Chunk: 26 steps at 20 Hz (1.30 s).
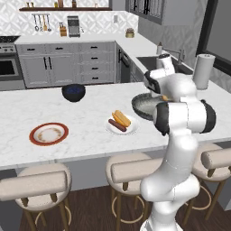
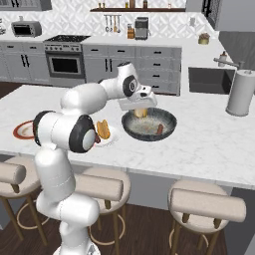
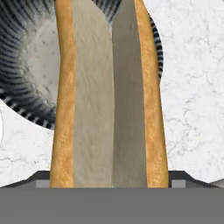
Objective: Place one bun and one sausage from the bowl on each plate.
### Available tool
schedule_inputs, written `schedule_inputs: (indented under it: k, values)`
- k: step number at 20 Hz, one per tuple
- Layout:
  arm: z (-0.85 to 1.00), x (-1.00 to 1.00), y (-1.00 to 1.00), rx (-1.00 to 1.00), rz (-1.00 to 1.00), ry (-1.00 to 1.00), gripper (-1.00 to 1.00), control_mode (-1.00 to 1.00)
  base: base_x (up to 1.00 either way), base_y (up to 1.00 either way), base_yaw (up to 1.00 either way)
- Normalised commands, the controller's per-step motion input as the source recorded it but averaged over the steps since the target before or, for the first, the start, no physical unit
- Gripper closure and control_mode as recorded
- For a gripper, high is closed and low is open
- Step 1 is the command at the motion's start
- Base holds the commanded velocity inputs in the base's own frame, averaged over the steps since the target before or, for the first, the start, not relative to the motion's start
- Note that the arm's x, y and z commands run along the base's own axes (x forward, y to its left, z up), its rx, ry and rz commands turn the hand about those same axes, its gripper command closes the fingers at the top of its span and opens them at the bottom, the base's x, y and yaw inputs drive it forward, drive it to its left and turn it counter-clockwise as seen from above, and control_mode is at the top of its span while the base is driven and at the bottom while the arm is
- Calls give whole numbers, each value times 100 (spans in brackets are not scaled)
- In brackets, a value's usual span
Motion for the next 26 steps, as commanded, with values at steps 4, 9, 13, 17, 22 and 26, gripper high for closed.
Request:
schedule_inputs:
  k: [4, 9, 13, 17, 22, 26]
  values:
    - [90, -100, 38, 6, 0, -25, 100, -100, 0, 0, 0]
    - [58, -77, 43, 5, 0, -12, 100, -100, 0, 0, 0]
    - [26, -65, 49, 1, 0, -13, 100, -100, 0, 0, 0]
    - [0, -96, 52, 8, 0, -9, 100, -100, 0, 0, 0]
    - [0, -46, 42, 9, 0, -1, 100, 100, -23, 40, 0]
    - [0, 0, 0, 0, 0, 0, 100, 100, -14, 100, 0]
